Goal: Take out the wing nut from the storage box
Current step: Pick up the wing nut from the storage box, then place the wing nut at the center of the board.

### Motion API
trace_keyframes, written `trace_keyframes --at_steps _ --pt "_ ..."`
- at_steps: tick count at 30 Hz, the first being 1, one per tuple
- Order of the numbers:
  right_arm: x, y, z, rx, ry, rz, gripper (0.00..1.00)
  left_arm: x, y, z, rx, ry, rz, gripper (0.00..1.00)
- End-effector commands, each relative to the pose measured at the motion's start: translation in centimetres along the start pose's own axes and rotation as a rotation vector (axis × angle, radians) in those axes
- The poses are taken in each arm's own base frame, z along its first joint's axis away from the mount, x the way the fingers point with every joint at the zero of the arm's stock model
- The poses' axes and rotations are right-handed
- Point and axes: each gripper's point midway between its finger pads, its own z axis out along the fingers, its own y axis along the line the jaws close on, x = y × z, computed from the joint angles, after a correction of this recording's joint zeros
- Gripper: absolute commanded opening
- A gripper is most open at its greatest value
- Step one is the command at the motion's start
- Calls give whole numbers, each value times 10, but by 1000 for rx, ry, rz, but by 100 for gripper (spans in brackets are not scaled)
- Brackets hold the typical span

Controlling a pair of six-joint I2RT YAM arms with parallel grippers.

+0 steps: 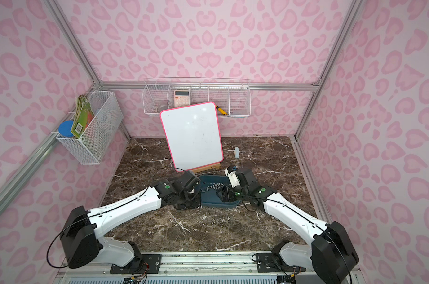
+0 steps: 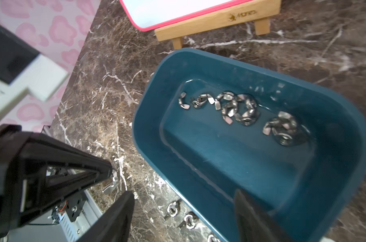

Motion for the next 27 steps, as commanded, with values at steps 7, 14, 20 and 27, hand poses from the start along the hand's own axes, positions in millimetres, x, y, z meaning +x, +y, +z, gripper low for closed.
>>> trace_keyframes --at_steps 7,14,20,27 --pt "4 -29 -9 102 -45 61 94 29 -4 45 -172 123 104 0" --pt "3 -36 -16 125 -80 72 97 36 3 63 -247 183 114 0" --pt "5 -39 -14 130 -80 78 98 47 9 75 -261 238 113 1" --pt "7 -42 -10 138 -60 83 98 46 4 74 -231 234 119 28"
